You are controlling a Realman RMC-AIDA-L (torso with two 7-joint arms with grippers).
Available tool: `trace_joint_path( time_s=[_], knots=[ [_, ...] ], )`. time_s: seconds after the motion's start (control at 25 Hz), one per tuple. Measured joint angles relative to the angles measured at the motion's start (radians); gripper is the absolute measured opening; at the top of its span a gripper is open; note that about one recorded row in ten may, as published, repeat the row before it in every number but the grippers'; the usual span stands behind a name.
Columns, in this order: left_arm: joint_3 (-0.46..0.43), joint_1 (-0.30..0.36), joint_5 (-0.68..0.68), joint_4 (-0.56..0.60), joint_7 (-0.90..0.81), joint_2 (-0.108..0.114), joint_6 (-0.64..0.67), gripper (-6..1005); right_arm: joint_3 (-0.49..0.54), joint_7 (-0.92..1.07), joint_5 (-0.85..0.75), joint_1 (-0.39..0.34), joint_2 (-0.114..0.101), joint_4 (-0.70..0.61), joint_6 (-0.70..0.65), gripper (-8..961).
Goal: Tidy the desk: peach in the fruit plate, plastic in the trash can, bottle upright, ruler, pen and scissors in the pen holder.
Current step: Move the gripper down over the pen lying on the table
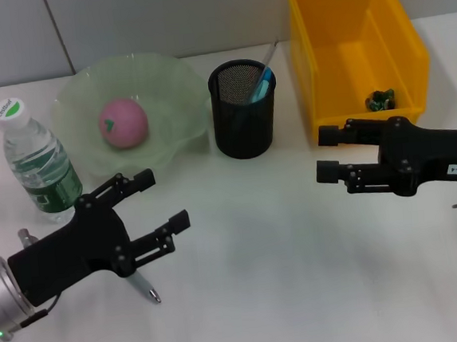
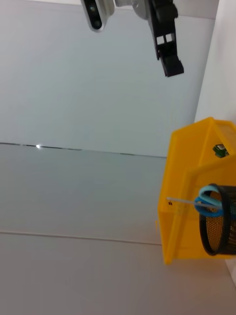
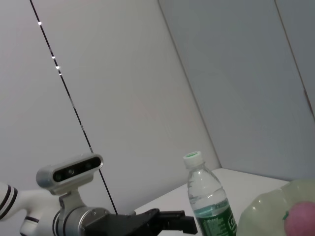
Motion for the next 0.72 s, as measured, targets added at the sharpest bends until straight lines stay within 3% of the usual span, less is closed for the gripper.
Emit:
trace_joint_path(
  time_s=[0.4,0.52,0.64,0.72],
  knots=[
    [0.031,0.002,0.001,0.141,-0.228,0.001,0.066,813,-0.004,-0.005,-0.052,0.002,0.003,-0.002,0.017,724],
    [0.112,-0.005,-0.002,0.215,-0.332,-0.002,0.1,813,-0.007,-0.005,-0.058,0.004,0.005,-0.003,0.025,723],
    [0.131,-0.009,-0.003,0.232,-0.354,-0.003,0.104,813,-0.007,-0.005,-0.064,0.004,0.005,-0.003,0.025,723],
    [0.209,-0.035,-0.006,0.313,-0.433,-0.004,0.114,813,-0.008,-0.005,-0.067,0.005,0.005,-0.003,0.026,723]
  ],
)
